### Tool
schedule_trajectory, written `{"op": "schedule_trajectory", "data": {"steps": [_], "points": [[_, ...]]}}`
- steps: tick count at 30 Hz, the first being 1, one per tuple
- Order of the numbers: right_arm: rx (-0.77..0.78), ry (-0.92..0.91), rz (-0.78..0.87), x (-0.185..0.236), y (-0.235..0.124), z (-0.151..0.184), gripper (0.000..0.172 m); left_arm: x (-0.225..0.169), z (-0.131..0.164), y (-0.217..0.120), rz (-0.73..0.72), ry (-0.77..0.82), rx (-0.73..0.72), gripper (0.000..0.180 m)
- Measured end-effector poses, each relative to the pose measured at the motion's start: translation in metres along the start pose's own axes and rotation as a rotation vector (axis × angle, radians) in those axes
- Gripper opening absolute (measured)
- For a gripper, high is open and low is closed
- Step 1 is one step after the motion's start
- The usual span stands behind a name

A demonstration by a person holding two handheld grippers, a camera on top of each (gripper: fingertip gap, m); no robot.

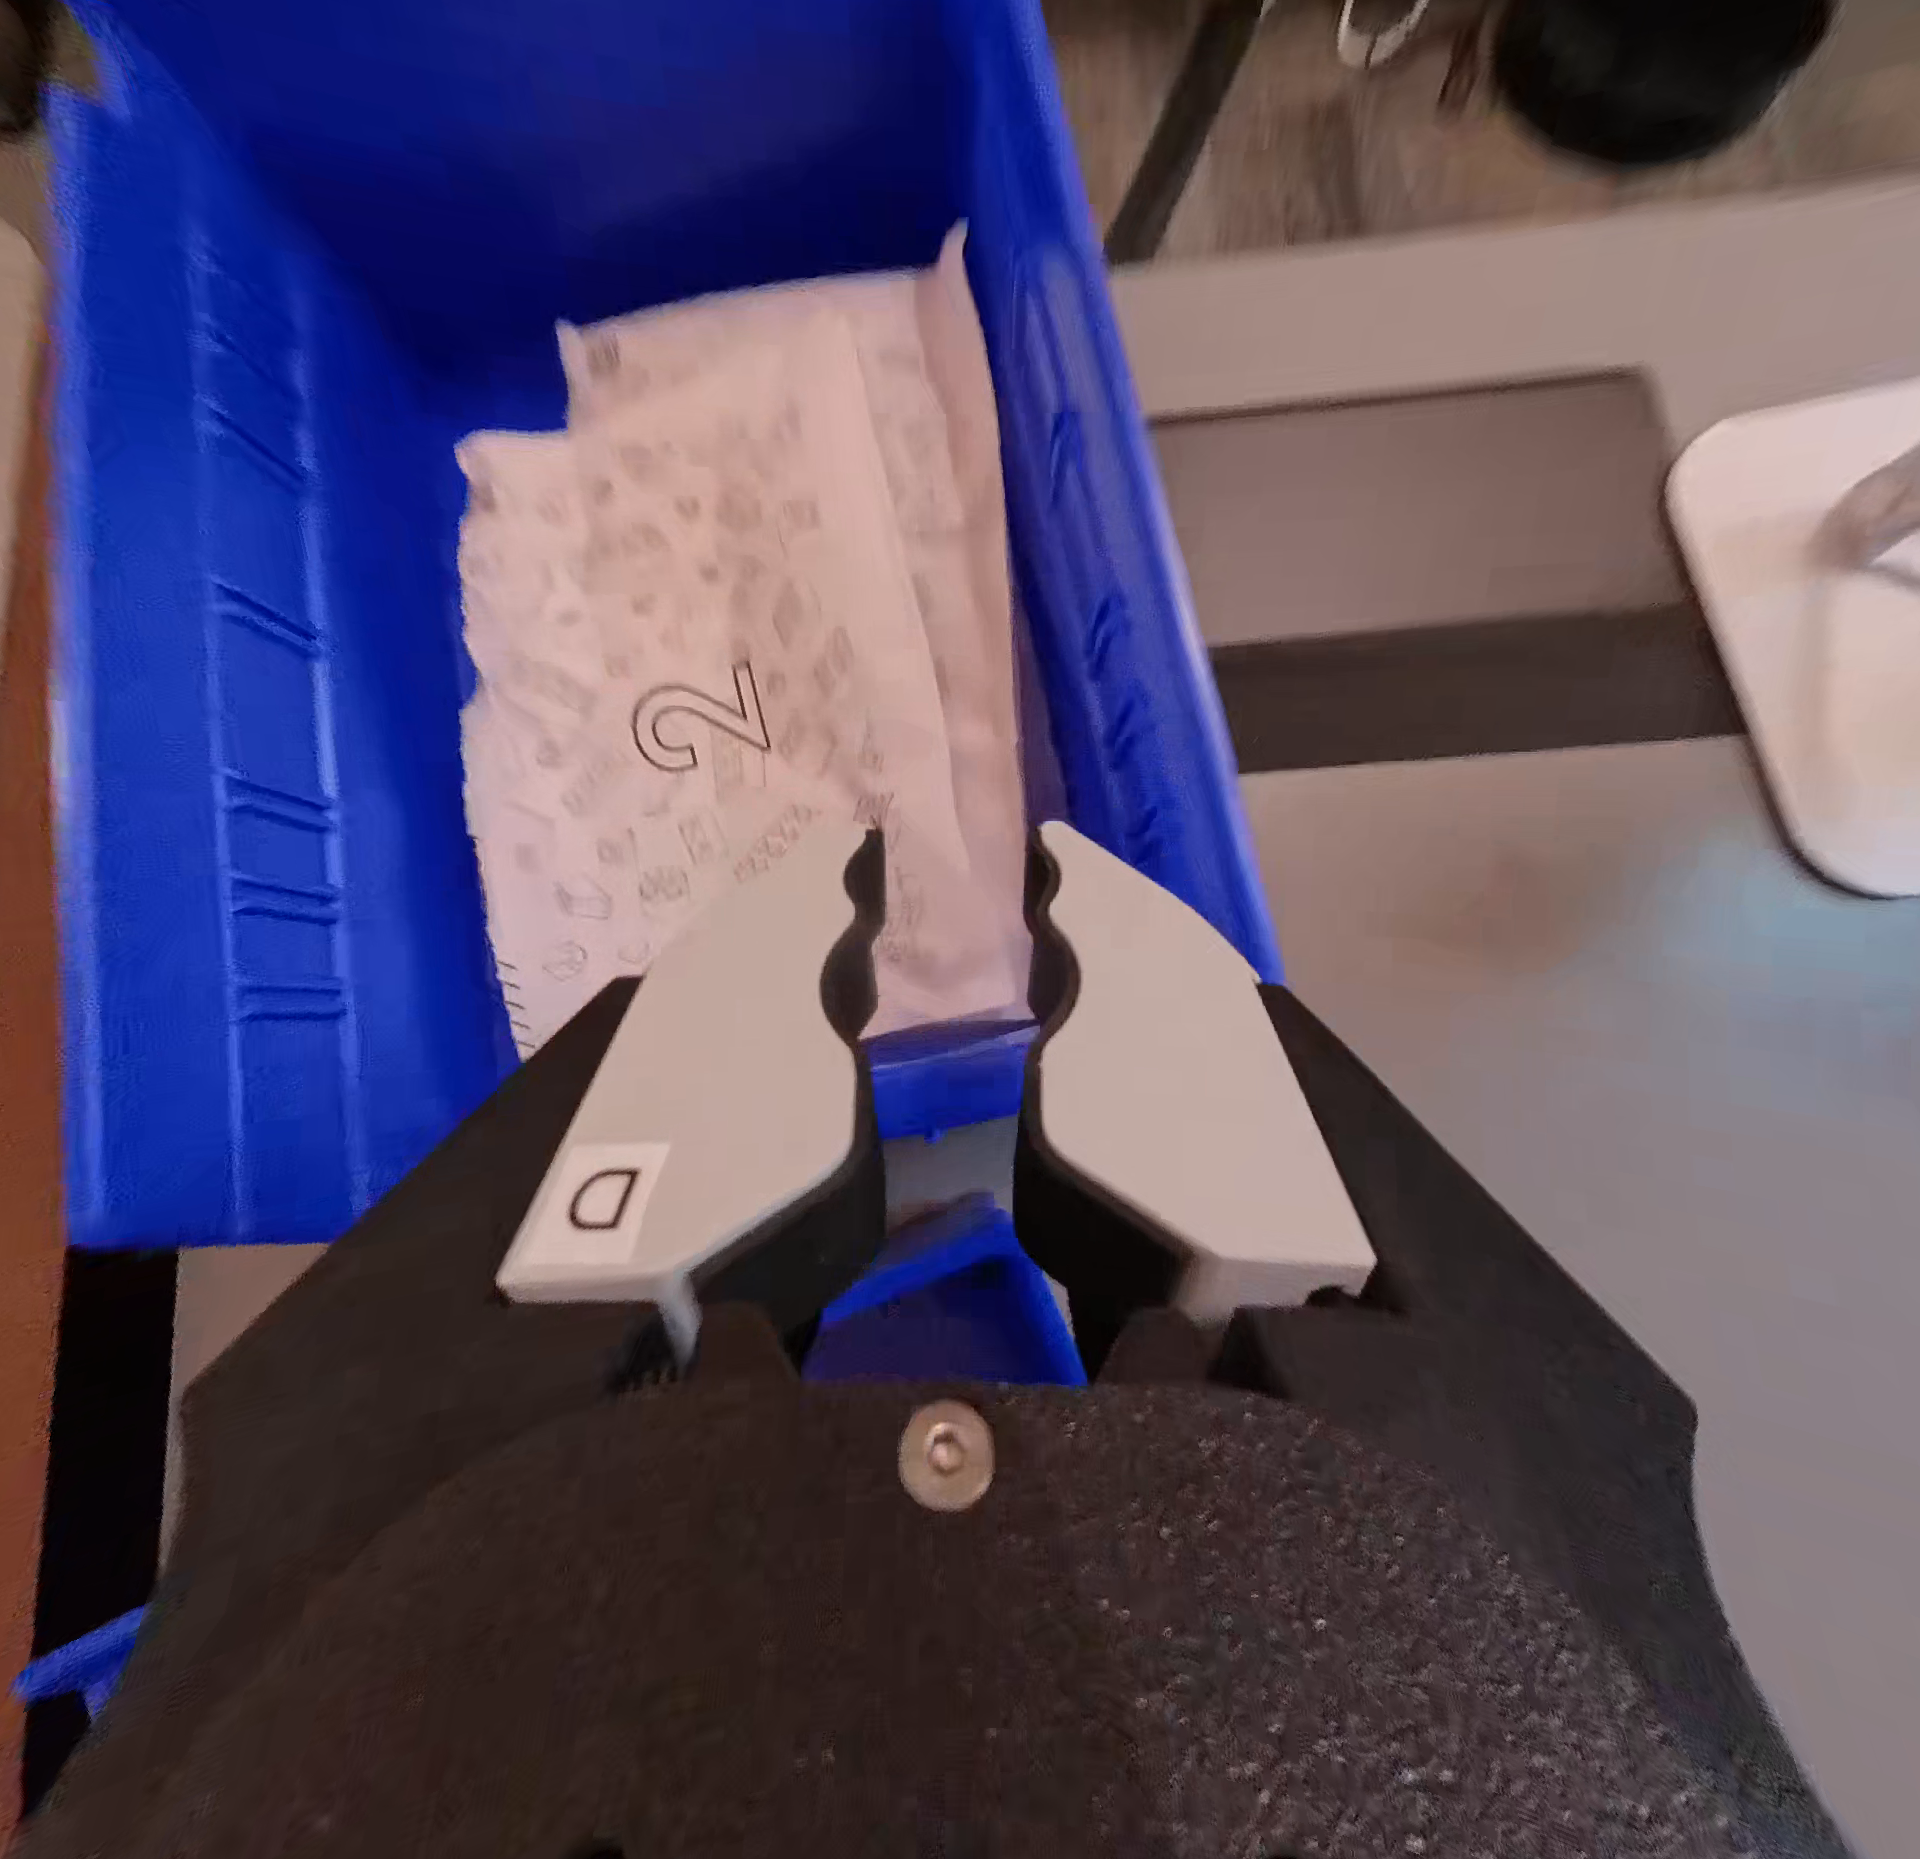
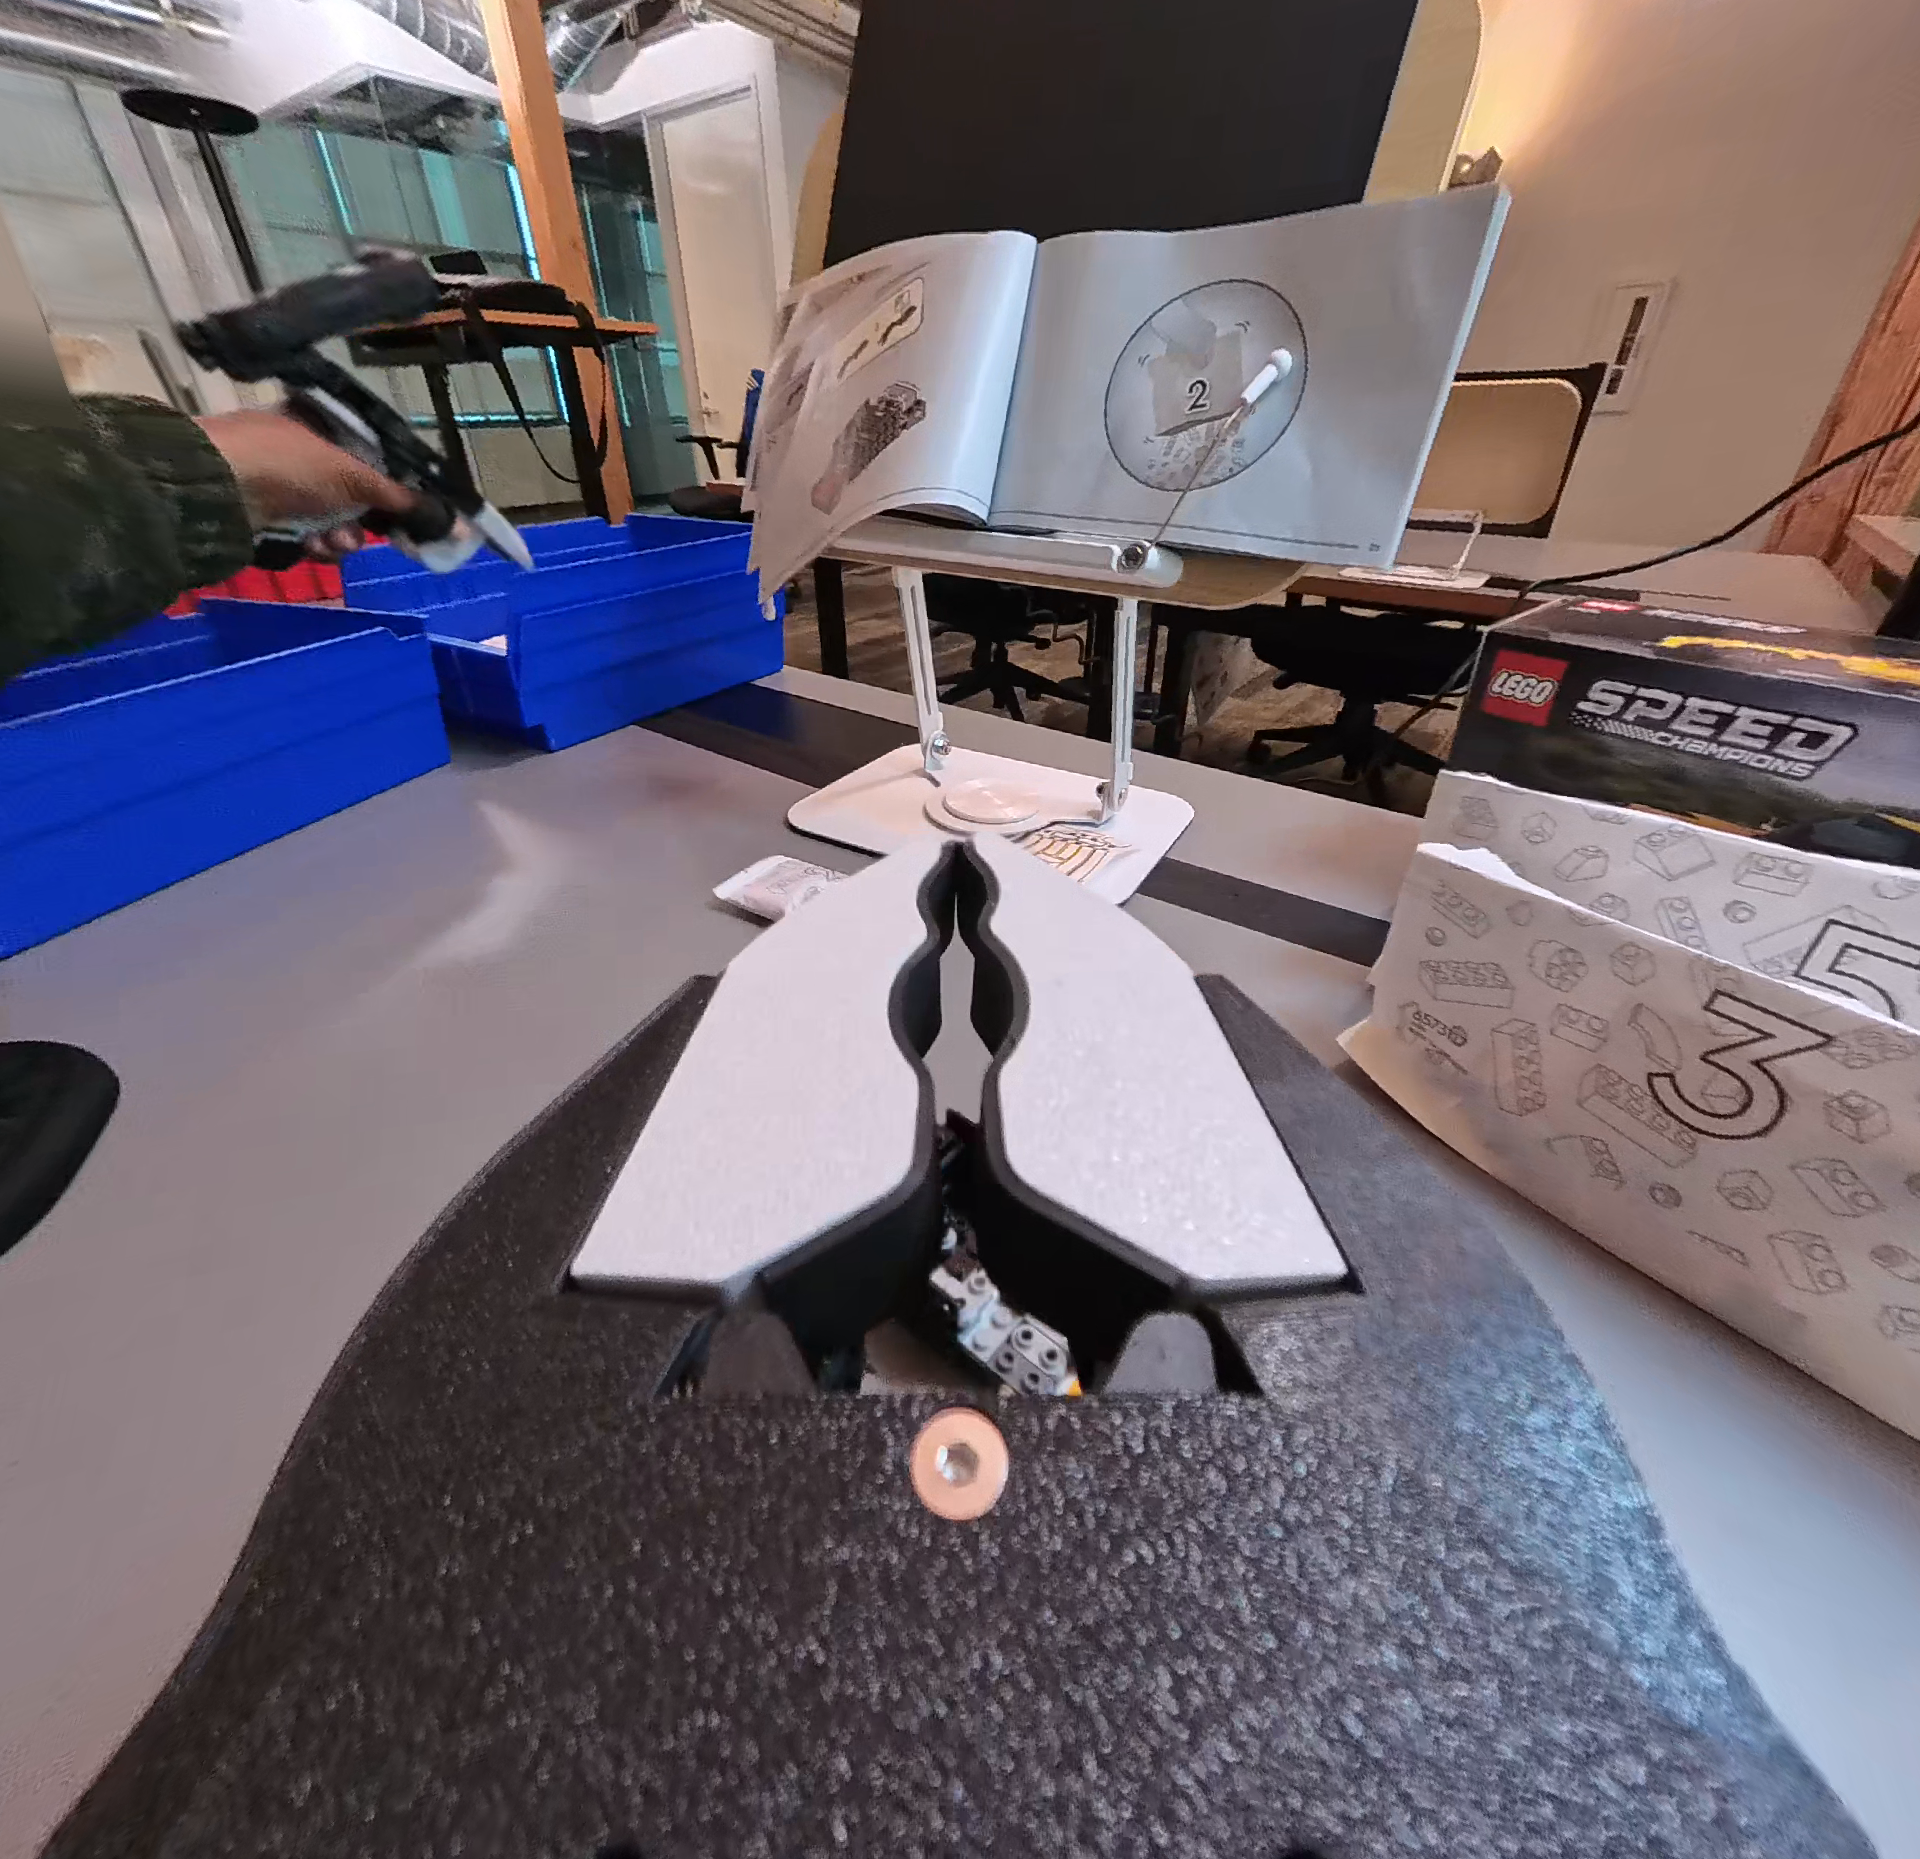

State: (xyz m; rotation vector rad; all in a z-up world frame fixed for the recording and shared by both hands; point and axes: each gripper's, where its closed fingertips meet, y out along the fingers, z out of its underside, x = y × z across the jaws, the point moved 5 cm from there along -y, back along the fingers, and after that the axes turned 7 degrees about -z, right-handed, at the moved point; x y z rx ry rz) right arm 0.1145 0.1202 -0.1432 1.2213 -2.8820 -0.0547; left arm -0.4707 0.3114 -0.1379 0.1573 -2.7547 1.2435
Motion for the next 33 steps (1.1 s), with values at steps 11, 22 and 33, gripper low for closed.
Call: {"op": "schedule_trajectory", "data": {"steps": [11,22,33], "points": [[0.037,0.005,-0.024,-0.005,0.007,0.016,0.0,-0.001,0.016,0.067,0.03,0.092,0.333,0.029],[0.028,0.004,-0.05,-0.003,0.008,0.016,0.0,0.029,-0.049,-0.034,-0.084,0.132,-0.051,0.0],[0.01,0.058,-0.224,0.026,0.012,-0.001,0.019,-0.118,-0.009,-0.237,-0.131,0.541,-0.773,0.001]]}}
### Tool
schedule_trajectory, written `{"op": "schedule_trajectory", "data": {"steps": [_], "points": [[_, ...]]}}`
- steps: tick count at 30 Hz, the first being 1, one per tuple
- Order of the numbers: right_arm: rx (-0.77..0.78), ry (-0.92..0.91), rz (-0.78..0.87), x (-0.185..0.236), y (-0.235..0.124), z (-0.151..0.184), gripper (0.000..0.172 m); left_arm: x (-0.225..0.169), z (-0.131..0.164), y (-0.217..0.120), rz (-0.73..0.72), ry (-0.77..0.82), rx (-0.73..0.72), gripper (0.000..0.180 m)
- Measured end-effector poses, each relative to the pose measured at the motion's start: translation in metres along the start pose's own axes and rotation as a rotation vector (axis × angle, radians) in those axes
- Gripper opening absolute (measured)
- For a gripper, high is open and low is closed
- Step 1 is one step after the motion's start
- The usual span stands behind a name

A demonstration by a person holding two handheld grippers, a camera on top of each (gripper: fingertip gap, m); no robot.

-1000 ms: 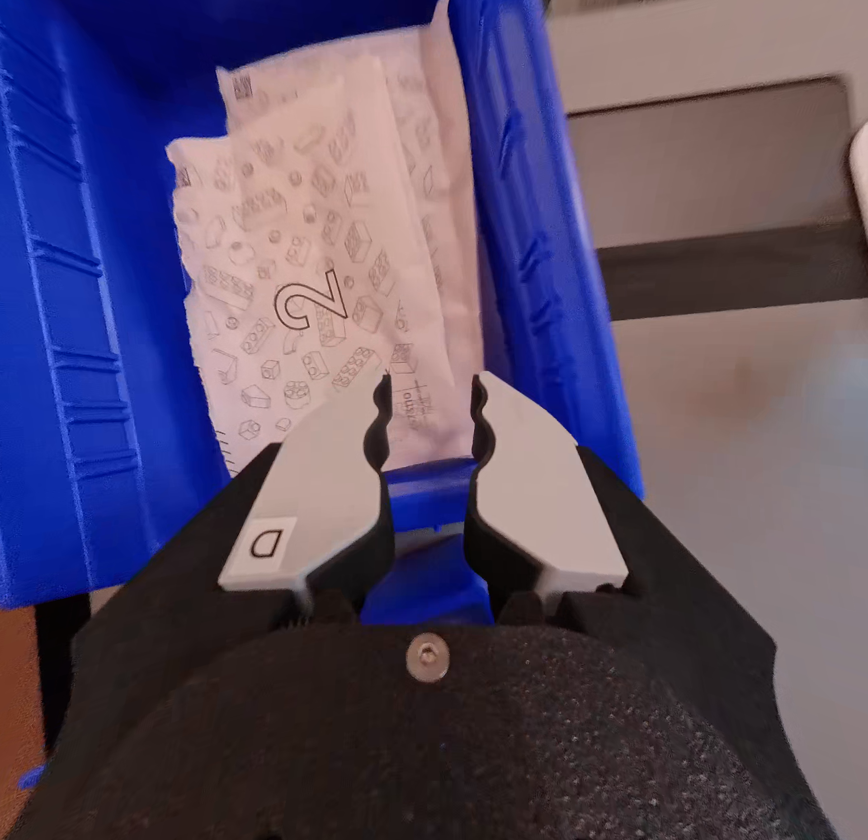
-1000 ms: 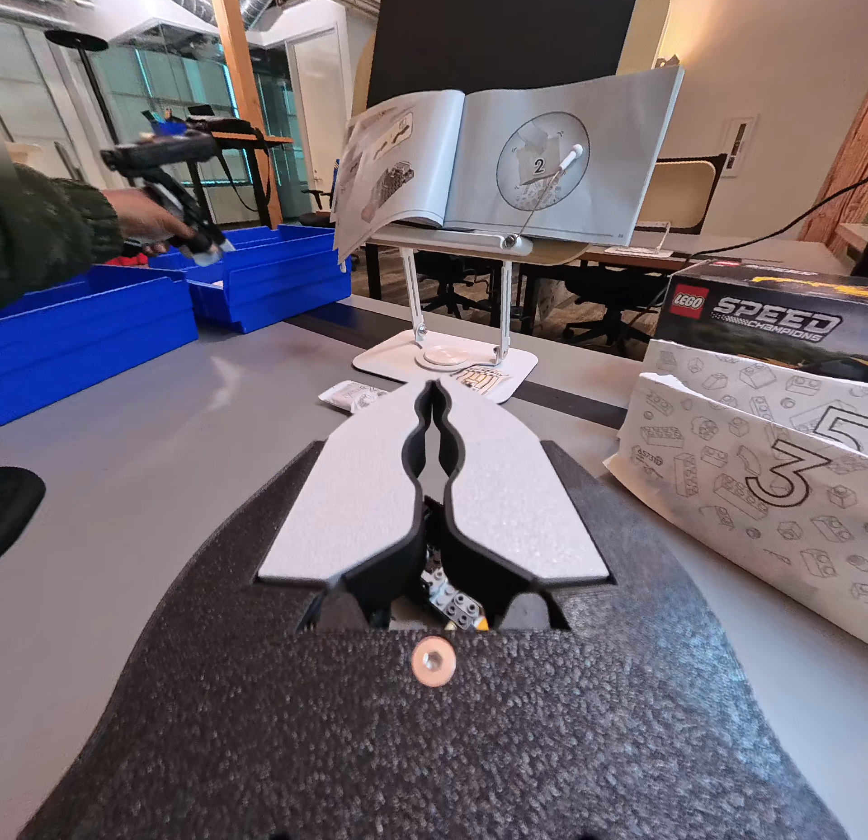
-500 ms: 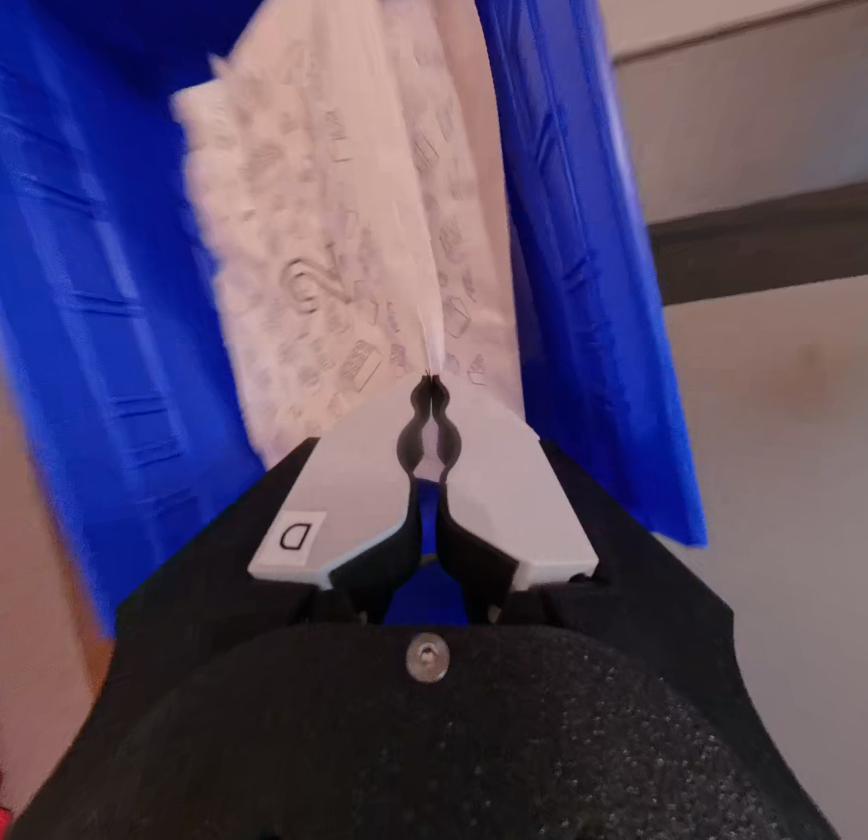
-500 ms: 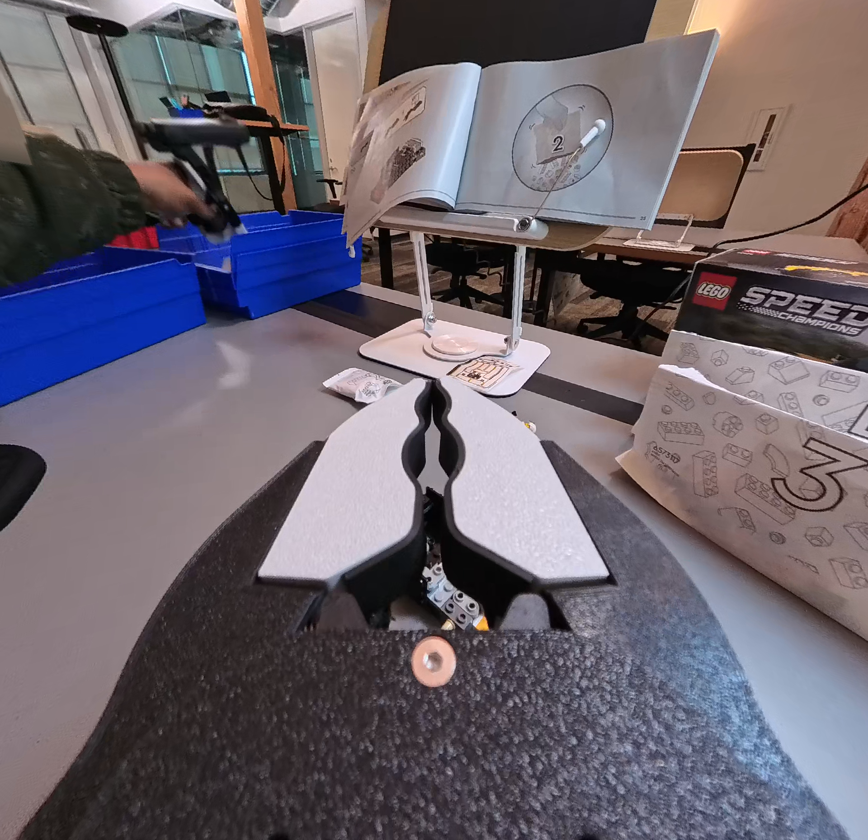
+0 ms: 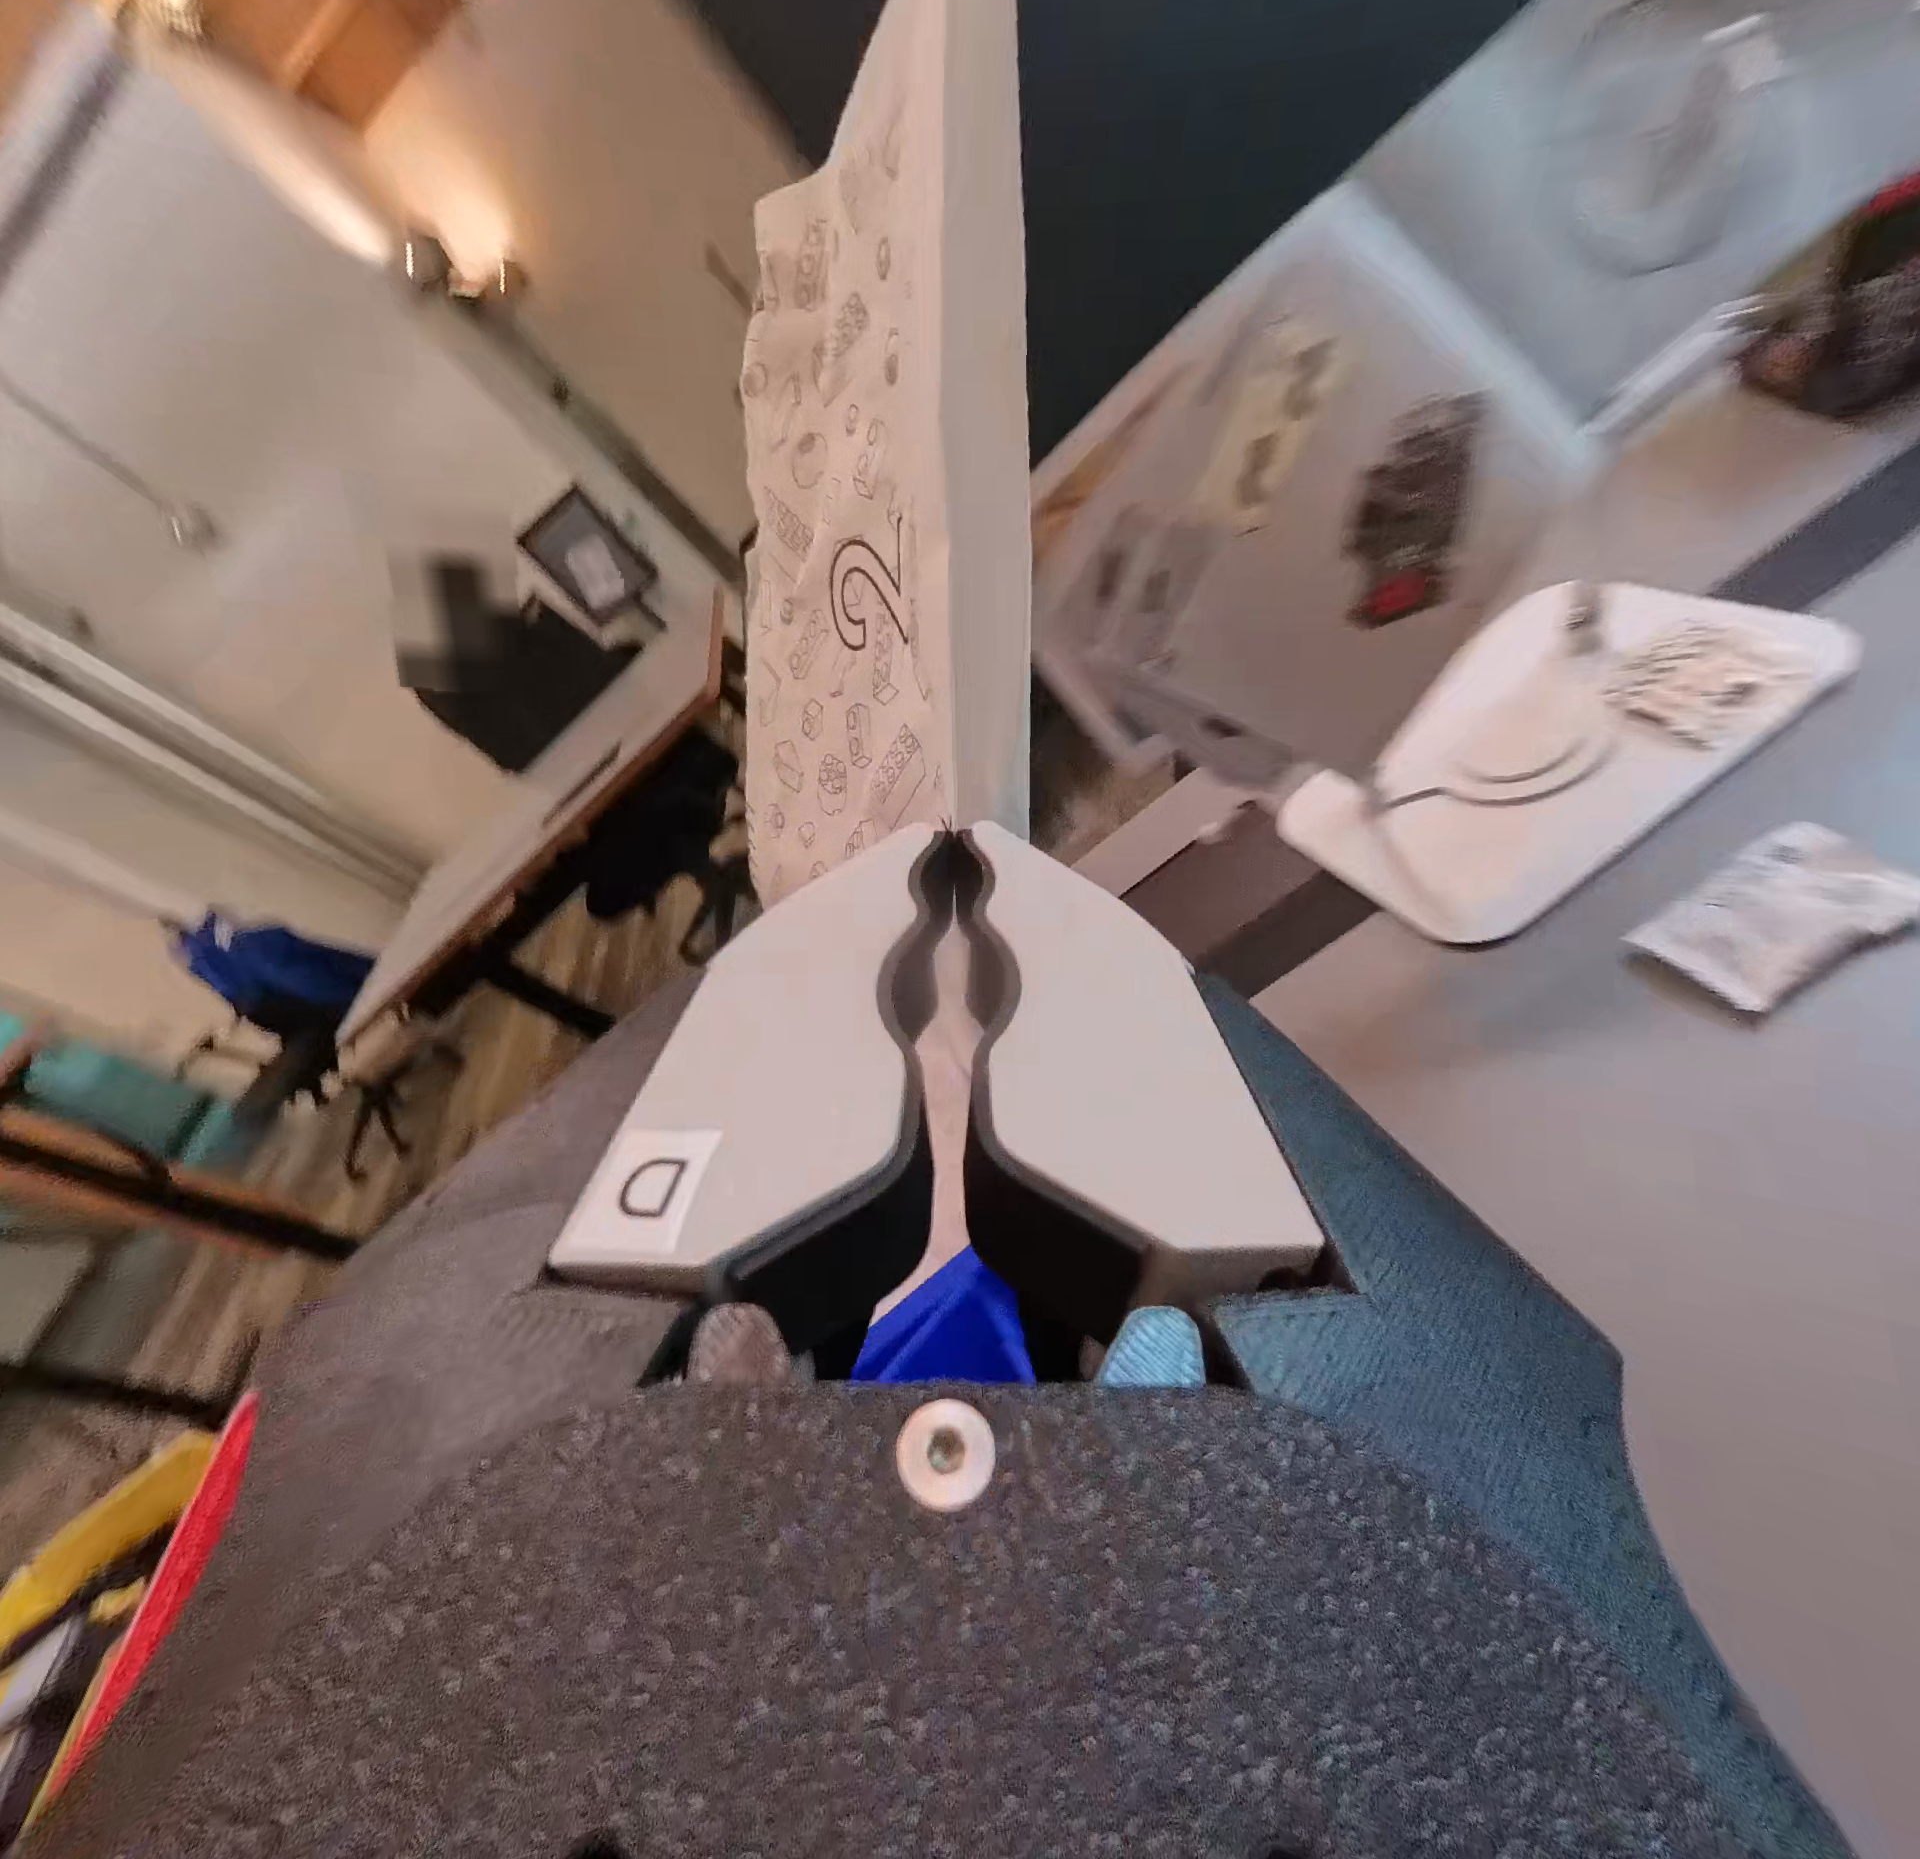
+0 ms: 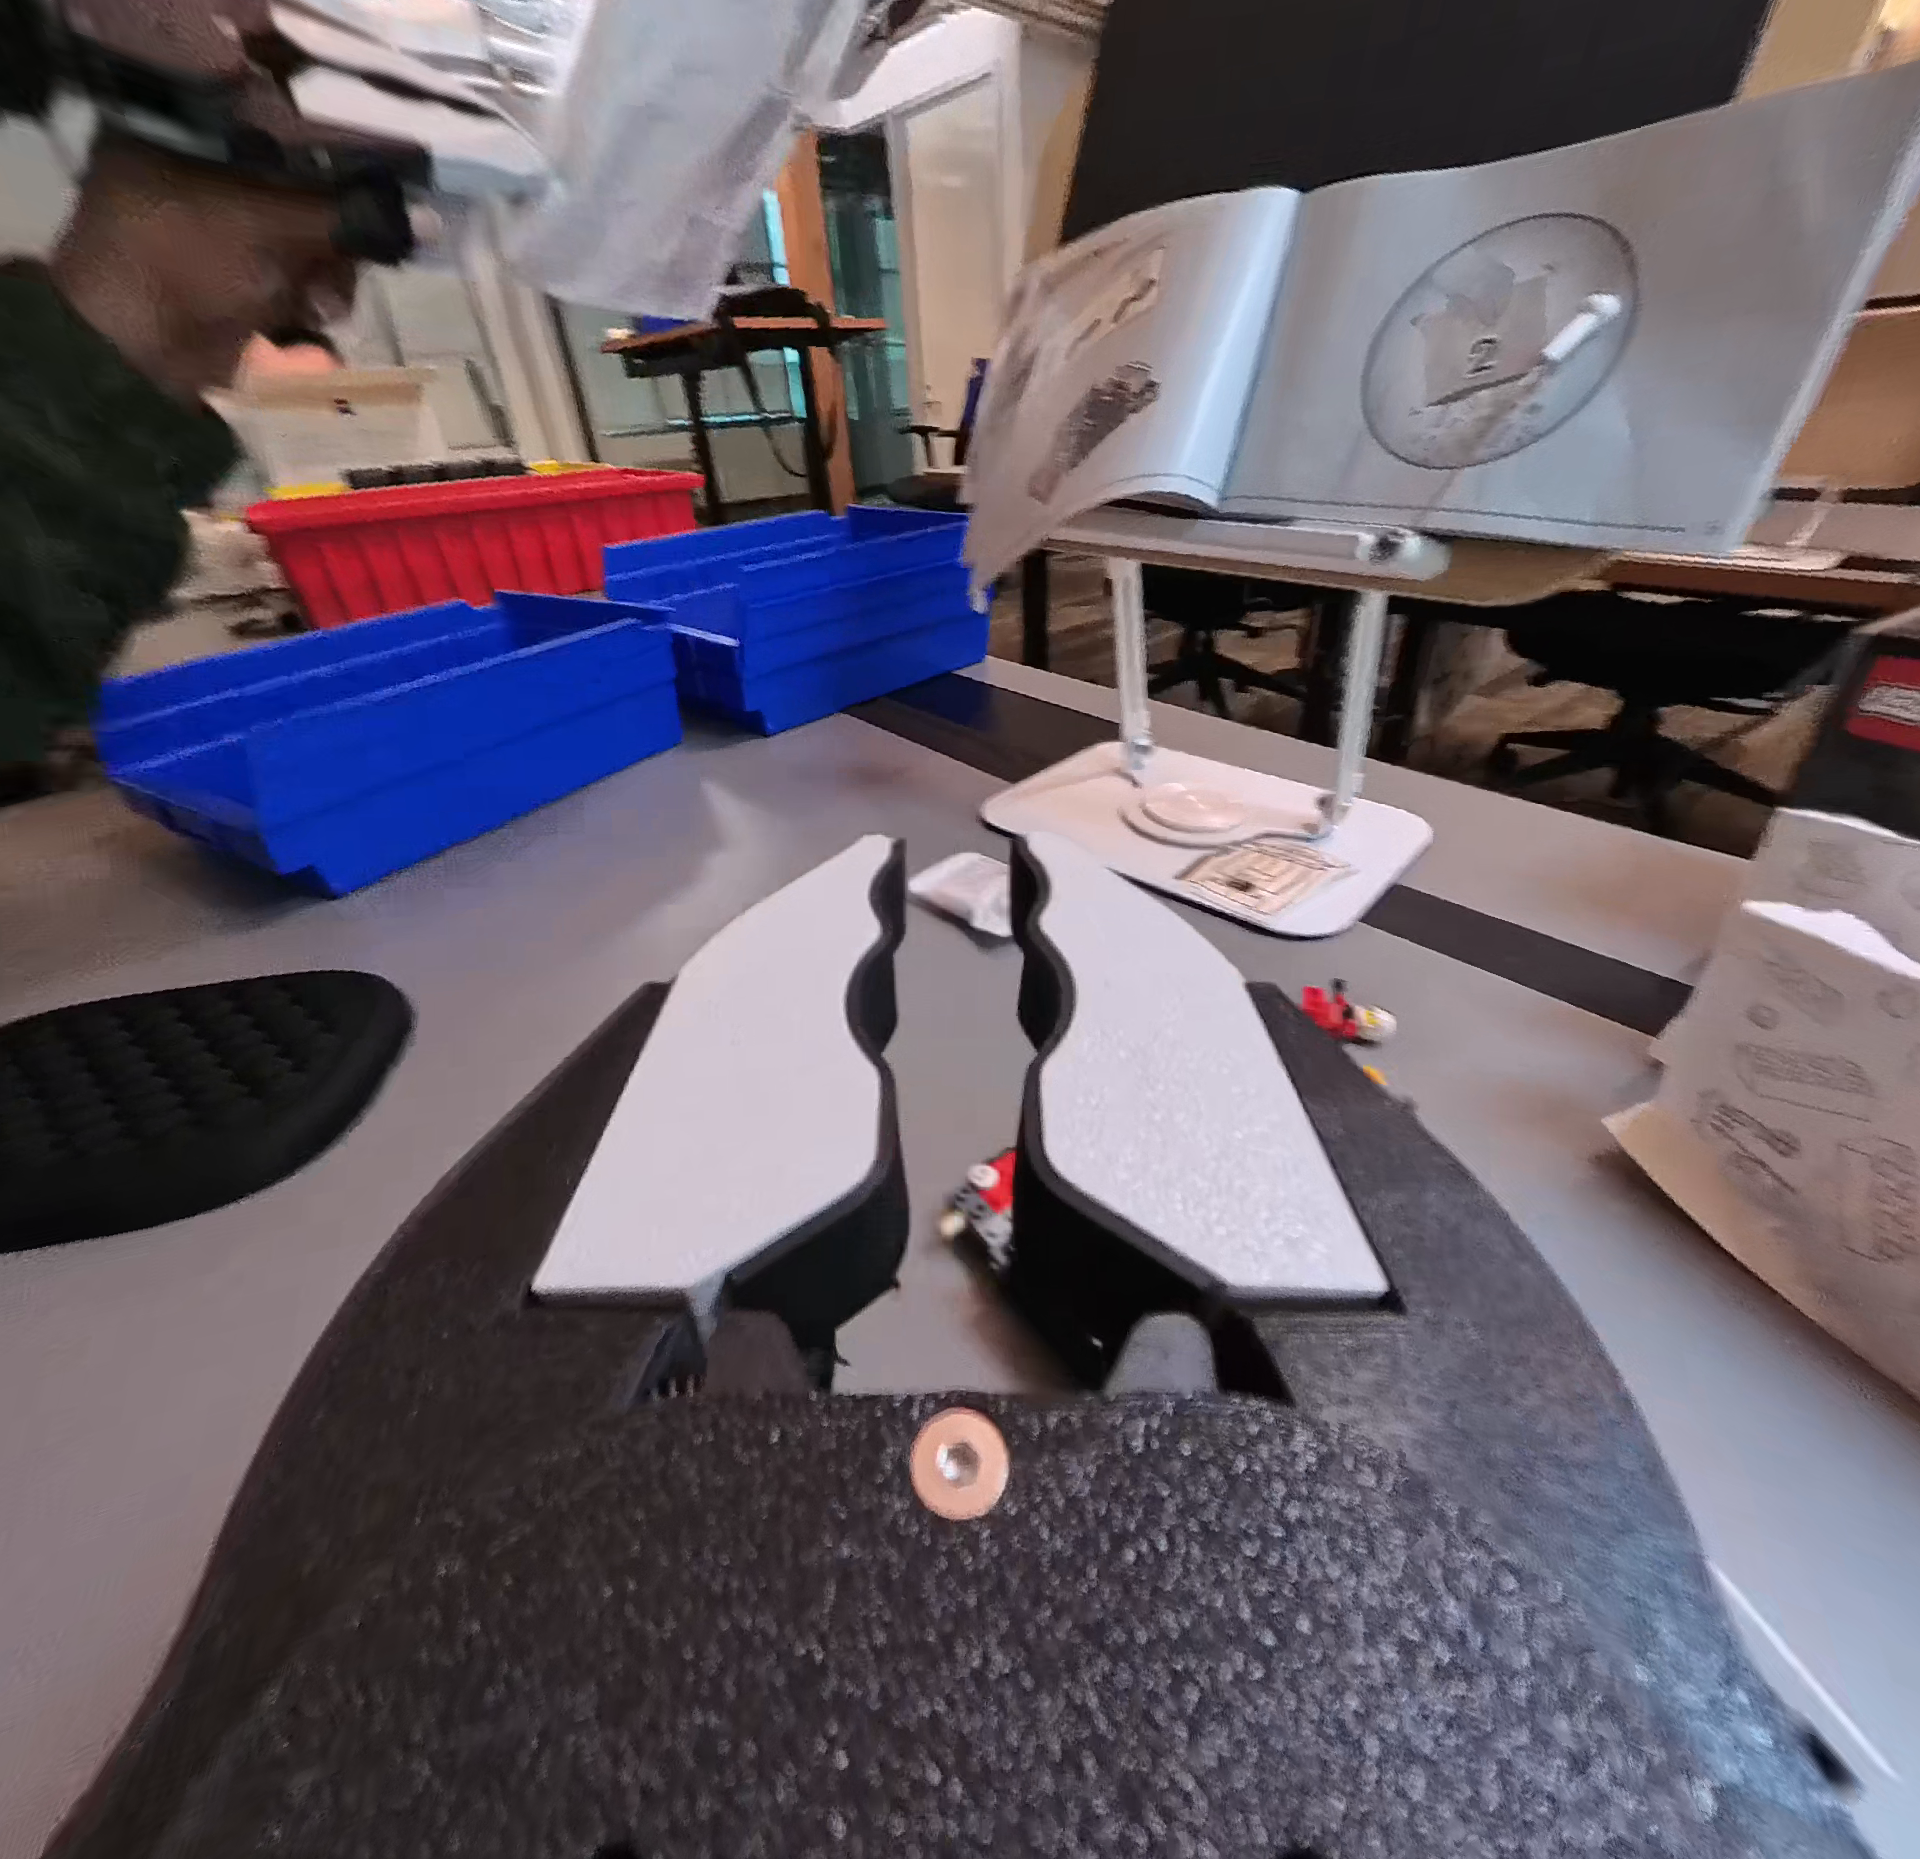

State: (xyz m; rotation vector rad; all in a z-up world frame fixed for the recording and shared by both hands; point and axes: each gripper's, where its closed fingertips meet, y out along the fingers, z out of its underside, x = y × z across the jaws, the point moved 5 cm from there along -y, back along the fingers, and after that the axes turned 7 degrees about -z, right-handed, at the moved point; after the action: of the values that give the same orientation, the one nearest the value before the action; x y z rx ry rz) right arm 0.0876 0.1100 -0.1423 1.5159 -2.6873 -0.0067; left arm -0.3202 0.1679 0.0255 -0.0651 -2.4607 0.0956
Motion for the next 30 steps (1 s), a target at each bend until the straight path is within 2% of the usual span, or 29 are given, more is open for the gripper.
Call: {"op": "schedule_trajectory", "data": {"steps": [4,7,9,11,15,18,19,20,21,22,23,25,26,28,30], "points": [[-0.024,0.203,-0.192,0.014,0.006,-0.019,0.05,-0.098,-0.014,-0.047,-0.007,0.142,-0.169,0.001],[-0.078,0.398,-0.343,0.017,0.002,-0.037,0.071,-0.165,-0.012,-0.065,0.005,0.239,-0.246,0.001],[-0.082,0.508,-0.407,0.015,-0.002,-0.04,0.079,-0.202,-0.009,-0.07,0.022,0.311,-0.297,0.0],[-0.094,0.621,-0.45,0.007,-0.005,-0.035,0.079,-0.234,-0.006,-0.074,0.059,0.368,-0.347,0.0],[-0.13,0.788,-0.461,-0.017,-0.011,-0.017,0.066,-0.279,0.002,-0.077,0.115,0.499,-0.418,0.0],[-0.039,0.821,-0.422,-0.025,-0.008,0.007,0.055,-0.295,0.003,-0.085,0.148,0.533,-0.485,0.0],[-0.026,0.841,-0.432,-0.025,-0.006,0.013,0.046,-0.299,0.003,-0.086,0.157,0.543,-0.499,0.0],[-0.041,0.84,-0.465,-0.023,-0.006,0.014,0.013,-0.302,0.005,-0.086,0.171,0.549,-0.5,0.0],[-0.066,0.83,-0.48,-0.023,-0.007,0.014,0.0,-0.304,0.007,-0.086,0.204,0.537,-0.513,0.0],[-0.079,0.804,-0.487,-0.023,-0.009,0.013,0.0,-0.306,0.007,-0.089,0.284,0.474,-0.549,0.002],[-0.08,0.749,-0.503,-0.023,-0.011,0.01,0.0,-0.304,0.005,-0.094,0.404,0.328,-0.562,0.014],[-0.067,0.575,-0.48,-0.025,-0.018,0.003,0.0,-0.289,-0.002,-0.097,0.705,-0.078,-0.482,0.045],[-0.06,0.493,-0.486,-0.023,-0.022,-0.001,0.0,-0.276,-0.006,-0.095,0.82,-0.277,-0.467,0.051],[-0.052,0.344,-0.574,-0.01,-0.028,-0.007,0.0,-0.25,-0.005,-0.081,0.939,-0.611,-0.459,0.052],[0.0,0.232,-0.647,0.007,-0.027,-0.003,0.0,-0.239,0.008,-0.062,1.002,-0.763,-0.41,0.06]]}}
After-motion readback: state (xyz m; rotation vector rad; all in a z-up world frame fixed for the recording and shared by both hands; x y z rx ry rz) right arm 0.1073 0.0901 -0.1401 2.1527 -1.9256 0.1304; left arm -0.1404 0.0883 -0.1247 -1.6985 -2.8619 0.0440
